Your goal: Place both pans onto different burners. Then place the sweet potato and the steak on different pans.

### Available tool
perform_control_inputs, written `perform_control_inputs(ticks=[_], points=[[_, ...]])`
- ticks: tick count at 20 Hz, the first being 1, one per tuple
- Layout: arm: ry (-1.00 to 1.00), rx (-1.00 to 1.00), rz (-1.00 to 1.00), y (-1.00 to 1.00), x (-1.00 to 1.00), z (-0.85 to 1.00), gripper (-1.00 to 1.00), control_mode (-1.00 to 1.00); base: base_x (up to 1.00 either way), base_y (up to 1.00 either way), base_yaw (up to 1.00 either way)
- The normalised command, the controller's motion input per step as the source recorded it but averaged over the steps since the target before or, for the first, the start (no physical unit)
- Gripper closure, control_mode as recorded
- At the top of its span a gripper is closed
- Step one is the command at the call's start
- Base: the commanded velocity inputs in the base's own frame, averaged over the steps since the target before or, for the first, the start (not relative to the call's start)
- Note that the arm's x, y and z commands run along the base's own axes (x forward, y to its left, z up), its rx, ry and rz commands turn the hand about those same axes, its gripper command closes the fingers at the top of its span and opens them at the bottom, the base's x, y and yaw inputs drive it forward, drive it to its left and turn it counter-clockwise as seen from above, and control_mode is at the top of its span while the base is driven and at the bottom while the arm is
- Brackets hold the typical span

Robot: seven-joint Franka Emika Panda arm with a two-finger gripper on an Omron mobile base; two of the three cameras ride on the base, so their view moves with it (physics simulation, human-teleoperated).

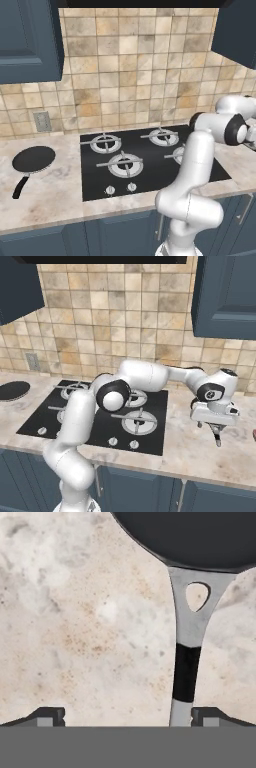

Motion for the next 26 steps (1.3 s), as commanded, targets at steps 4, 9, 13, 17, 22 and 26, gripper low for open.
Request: perform_control_inputs(ticks=[4,9,13,17,22,26], points=[[0.02,0.0,0.0,-0.09,0.24,-0.24,-1.0,-1.0,0.0,0.0,0.0],[0.02,0.01,0.0,-0.18,0.16,-0.25,-1.0,-1.0,0.0,0.0,0.0],[0.04,0.0,0.0,-0.11,0.17,-0.21,-1.0,-1.0,0.0,0.0,0.0],[0.04,0.0,0.0,-0.12,0.16,-0.17,-1.0,-1.0,0.0,0.0,0.0],[0.03,0.02,0.0,-0.19,0.08,-0.11,-1.0,-1.0,0.0,0.0,0.0],[0.03,0.02,0.0,-0.19,0.04,-0.09,-1.0,-1.0,0.0,0.0,0.0]])
